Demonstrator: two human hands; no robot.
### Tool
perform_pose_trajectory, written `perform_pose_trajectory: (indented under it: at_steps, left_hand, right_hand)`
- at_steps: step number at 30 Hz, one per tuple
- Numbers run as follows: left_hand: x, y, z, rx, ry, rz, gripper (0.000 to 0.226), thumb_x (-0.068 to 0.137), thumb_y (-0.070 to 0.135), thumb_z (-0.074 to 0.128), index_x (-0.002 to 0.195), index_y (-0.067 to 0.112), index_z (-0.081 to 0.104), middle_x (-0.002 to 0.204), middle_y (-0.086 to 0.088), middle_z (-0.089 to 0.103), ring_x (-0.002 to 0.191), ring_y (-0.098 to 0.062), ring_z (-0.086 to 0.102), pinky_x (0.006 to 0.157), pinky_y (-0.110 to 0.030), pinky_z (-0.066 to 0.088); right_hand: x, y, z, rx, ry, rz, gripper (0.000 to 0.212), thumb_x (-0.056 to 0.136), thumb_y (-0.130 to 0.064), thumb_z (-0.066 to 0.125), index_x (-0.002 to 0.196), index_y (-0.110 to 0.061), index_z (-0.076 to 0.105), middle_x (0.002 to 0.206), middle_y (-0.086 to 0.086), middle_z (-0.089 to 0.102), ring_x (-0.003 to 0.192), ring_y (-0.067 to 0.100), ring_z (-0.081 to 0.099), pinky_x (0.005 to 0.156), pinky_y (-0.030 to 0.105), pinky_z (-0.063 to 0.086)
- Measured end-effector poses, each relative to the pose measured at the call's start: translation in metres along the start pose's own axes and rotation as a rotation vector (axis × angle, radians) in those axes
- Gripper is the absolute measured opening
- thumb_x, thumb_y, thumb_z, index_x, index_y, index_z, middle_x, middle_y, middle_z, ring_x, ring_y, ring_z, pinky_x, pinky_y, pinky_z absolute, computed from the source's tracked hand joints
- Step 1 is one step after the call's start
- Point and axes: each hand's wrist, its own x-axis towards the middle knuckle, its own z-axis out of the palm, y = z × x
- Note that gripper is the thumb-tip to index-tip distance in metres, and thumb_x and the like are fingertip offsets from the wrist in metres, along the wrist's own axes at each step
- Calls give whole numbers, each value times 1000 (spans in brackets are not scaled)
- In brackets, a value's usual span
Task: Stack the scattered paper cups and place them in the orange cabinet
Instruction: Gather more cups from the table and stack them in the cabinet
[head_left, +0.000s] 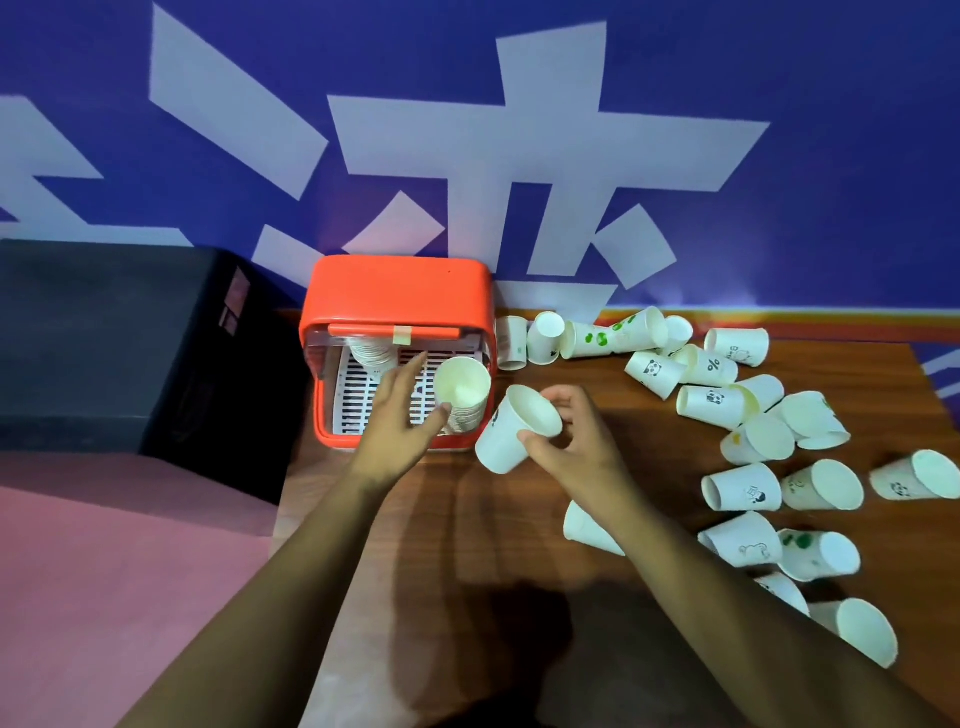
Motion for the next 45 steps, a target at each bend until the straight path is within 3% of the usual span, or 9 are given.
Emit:
perform_pose_trajectory:
  at_steps: [4, 8, 13, 18, 21, 29, 36, 42, 45]
  left_hand:
    - [-26, 10, -20, -243, -132, -4, 54, 80, 41, 69, 130, 23, 60, 124, 10, 64, 121, -11, 58, 106, -40, 48]
    - [-41, 2, -32, -338, -333, -62, 70, 78, 28, 83, 141, 27, 54, 132, 1, 63, 126, -18, 57, 101, -37, 54]
    - [-49, -13, -44, -317, -279, -84, 66, 82, 25, 82, 142, 25, 53, 134, -1, 64, 124, -22, 61, 106, -47, 49]
    - [-52, -41, -56, -444, -144, -161, 69, 81, 18, 81, 142, 17, 47, 135, -9, 63, 127, -29, 59, 109, -58, 44]
    - [-48, -52, -62, -488, -127, -191, 67, 82, 11, 77, 141, 14, 45, 138, -10, 61, 131, -27, 56, 112, -54, 43]
    - [-8, -82, -81, -293, 3, -176, 59, 81, 52, 73, 135, 33, 60, 133, 0, 60, 118, -15, 61, 104, -49, 51]
    - [20, -106, -89, -272, -36, -106, 64, 89, 15, 76, 140, 43, 50, 137, 7, 60, 116, -11, 61, 97, -28, 52]
    - [28, -121, -82, -253, -31, -134, 51, 92, 10, 71, 137, 29, 56, 130, 12, 64, 116, -3, 62, 95, -14, 48]
    - [32, -128, -77, -263, -32, -179, 50, 92, 9, 71, 134, 31, 56, 128, 12, 65, 118, -3, 63, 98, -17, 49]
  right_hand:
    - [-4, -15, 19, 84, -79, -46, 51, 77, -22, 80, 116, -33, 48, 112, -20, 57, 103, -1, 58, 81, 18, 51]
    - [-3, -25, 47, 207, -132, -117, 55, 74, -14, 83, 117, -21, 50, 113, -9, 61, 103, 4, 62, 86, 23, 53]
    - [4, -24, 89, 284, -177, -103, 57, 63, -33, 83, 112, -38, 52, 120, -6, 61, 113, 12, 61, 95, 28, 51]
    - [11, -15, 121, 308, -210, -37, 47, 83, -8, 74, 123, -23, 55, 125, 3, 63, 114, 21, 63, 100, 34, 50]
    - [18, -11, 139, 202, -227, -34, 34, 84, -15, 69, 114, -31, 62, 120, -3, 68, 109, 18, 65, 101, 43, 50]
    - [59, -16, 186, 100, -176, -5, 35, 89, -4, 65, 122, -9, 57, 114, 0, 66, 101, 17, 66, 93, 35, 54]
    - [88, -7, 209, 18, -202, 33, 53, 89, -9, 66, 136, -24, 48, 122, -5, 65, 106, 13, 65, 96, 36, 53]
    - [107, 5, 215, -37, -290, 72, 61, 73, -39, 73, 127, -44, 46, 127, -8, 63, 114, 12, 62, 100, 42, 51]
    - [110, 7, 214, -51, -318, 72, 66, 78, -37, 71, 136, -45, 39, 133, -10, 61, 118, 10, 60, 103, 42, 49]
